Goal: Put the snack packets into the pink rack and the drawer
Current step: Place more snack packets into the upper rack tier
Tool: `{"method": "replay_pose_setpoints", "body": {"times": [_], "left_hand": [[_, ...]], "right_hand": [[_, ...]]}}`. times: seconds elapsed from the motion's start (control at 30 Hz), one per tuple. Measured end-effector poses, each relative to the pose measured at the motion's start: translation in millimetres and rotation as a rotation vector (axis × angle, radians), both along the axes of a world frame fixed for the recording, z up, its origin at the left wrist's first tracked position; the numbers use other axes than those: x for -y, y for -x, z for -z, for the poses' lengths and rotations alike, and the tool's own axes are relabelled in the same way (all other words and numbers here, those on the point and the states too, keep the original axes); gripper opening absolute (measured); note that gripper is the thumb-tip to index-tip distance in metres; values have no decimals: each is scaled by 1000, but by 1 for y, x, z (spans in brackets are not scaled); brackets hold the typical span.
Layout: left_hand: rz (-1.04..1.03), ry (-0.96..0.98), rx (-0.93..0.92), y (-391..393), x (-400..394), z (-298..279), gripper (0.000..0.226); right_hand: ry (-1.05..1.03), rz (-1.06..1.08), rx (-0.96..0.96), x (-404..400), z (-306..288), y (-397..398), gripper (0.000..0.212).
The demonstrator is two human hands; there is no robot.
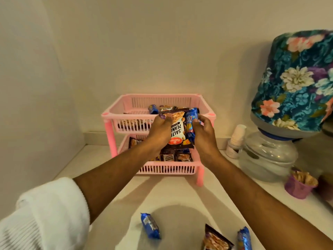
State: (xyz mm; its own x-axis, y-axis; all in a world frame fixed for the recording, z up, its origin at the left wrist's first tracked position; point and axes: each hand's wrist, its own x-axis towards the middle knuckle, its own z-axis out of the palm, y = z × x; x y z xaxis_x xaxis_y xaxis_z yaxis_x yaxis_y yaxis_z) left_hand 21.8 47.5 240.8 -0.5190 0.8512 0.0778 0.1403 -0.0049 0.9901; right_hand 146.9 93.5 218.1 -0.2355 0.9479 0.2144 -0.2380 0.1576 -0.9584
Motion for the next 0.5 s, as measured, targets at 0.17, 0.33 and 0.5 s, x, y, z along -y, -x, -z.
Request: {"method": "replay_pose_setpoints", "body": {"times": [0.17,0.33,0.5], "left_hand": [[-14,36,-55,75,-6,-38,42],[33,-36,68,136,-16,-85,51],[-12,11,-60,188,-54,-113,48]], "right_hand": [[89,-210,-99,-11,-50,46,30],[-56,-244,80,-34,-97,98,56],[-128,-28,205,-78,-122,150,75]]}}
